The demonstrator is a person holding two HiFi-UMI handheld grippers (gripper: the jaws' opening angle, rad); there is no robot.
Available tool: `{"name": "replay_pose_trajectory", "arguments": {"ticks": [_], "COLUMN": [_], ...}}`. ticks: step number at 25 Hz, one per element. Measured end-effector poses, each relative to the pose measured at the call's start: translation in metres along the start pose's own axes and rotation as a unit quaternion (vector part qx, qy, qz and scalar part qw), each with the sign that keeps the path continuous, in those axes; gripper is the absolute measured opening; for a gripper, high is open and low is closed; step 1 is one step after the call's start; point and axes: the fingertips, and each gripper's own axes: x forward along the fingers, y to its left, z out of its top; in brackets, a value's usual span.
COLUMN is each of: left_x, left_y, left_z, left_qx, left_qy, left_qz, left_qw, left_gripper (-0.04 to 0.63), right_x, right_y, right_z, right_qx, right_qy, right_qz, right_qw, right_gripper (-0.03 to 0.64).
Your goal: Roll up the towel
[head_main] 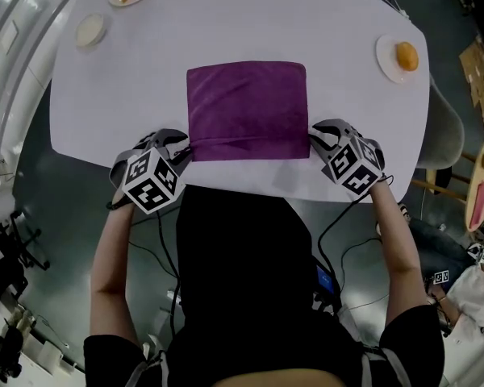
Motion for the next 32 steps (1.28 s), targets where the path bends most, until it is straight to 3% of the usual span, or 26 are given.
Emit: {"name": "replay_pose_trajectory", "arguments": {"ticks": [1, 3, 9, 14, 22, 27, 32], "left_x": [-0.002, -0.008, -0.034, -0.037, -0.004, 0.008, 0.012], "left_y": [-0.001, -0.002, -0.003, -0.023, -0.063, -0.063, -0.059], "left_z": [-0.003, -0.005, 0.002, 0.015, 0.012, 0.006, 0.005], "left_qx": [-0.001, -0.004, -0.025, -0.014, 0.037, 0.049, 0.058], "left_qy": [0.004, 0.007, -0.022, -0.041, -0.016, 0.003, 0.019], "left_qz": [0.0, 0.0, 0.019, 0.023, -0.008, -0.003, -0.024], "left_qw": [1.0, 1.0, 0.9993, 0.9988, 0.9991, 0.9988, 0.9979], "left_gripper": [0.161, 0.193, 0.193, 0.193, 0.193, 0.193, 0.193], "right_x": [-0.001, -0.004, -0.023, -0.035, -0.028, -0.018, -0.006], "right_y": [-0.002, -0.005, -0.003, 0.017, 0.055, 0.079, 0.083], "right_z": [-0.001, -0.003, -0.002, -0.001, 0.004, -0.001, -0.009], "right_qx": [0.005, 0.009, 0.007, -0.021, -0.052, -0.07, -0.079], "right_qy": [-0.001, -0.002, -0.026, -0.045, -0.05, -0.04, -0.022], "right_qz": [-0.006, -0.013, -0.036, -0.038, -0.004, 0.031, 0.062], "right_qw": [1.0, 1.0, 0.999, 0.998, 0.997, 0.996, 0.995], "right_gripper": [0.085, 0.198, 0.198, 0.198, 0.198, 0.198, 0.196]}}
